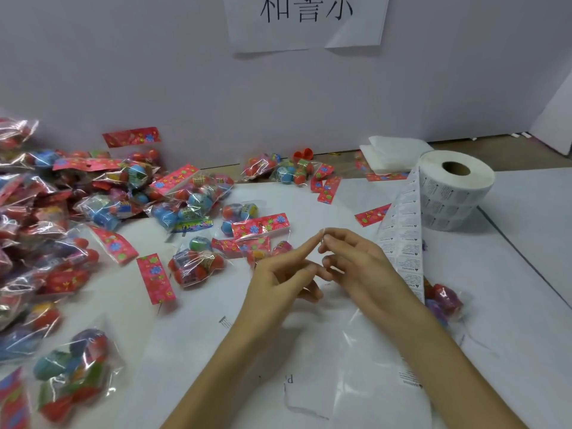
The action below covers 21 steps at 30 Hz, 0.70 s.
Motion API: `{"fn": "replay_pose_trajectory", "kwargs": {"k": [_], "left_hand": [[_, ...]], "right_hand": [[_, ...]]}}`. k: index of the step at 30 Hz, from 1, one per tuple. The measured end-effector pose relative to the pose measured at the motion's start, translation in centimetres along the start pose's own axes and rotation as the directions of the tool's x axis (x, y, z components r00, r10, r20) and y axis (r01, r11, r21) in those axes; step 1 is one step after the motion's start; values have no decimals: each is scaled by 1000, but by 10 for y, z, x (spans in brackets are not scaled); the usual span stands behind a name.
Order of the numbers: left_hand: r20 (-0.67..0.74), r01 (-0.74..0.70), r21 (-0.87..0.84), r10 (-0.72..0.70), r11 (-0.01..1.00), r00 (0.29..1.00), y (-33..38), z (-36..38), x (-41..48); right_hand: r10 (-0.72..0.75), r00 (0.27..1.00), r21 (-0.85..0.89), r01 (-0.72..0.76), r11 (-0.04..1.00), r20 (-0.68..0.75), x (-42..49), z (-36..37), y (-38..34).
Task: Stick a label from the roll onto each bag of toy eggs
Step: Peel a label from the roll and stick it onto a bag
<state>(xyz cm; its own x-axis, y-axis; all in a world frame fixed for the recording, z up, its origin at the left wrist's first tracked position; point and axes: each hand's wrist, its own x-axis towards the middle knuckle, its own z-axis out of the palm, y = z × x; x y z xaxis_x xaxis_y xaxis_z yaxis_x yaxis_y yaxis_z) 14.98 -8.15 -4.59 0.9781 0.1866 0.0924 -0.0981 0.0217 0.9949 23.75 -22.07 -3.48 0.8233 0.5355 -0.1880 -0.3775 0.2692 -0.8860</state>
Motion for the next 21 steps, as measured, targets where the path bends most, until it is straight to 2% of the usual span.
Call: {"fn": "replay_pose_trajectory", "kwargs": {"k": [5,9,11,13,15,16,18,21], "left_hand": [[5,-38,99,38,994,999,-2,4,0],[-24,-54,142,58,988,998,-5,1,2],[-102,-97,195,119,976,988,-4,-2,2],[-257,-150,261,219,954,941,-1,-10,2],[-372,-156,428,331,890,867,1,-24,4],[-378,-127,528,366,840,851,2,-32,4],[-339,-43,667,354,744,872,1,-42,5],[-269,68,775,230,629,936,0,-44,5]], "right_hand": [[48,999,-6,-48,999,9,-1,-3,-3],[3,1000,-21,-4,1000,-21,-2,-3,-3],[-69,995,-6,69,998,-69,-2,-2,-3],[-97,989,89,107,990,-110,-2,-2,-4],[-89,987,106,104,989,-136,-2,-3,-6],[-85,986,74,96,993,-143,-2,-4,-6],[-77,986,-9,77,997,-145,-2,-4,-3],[-110,987,-179,88,980,-118,-3,-1,0]]}}
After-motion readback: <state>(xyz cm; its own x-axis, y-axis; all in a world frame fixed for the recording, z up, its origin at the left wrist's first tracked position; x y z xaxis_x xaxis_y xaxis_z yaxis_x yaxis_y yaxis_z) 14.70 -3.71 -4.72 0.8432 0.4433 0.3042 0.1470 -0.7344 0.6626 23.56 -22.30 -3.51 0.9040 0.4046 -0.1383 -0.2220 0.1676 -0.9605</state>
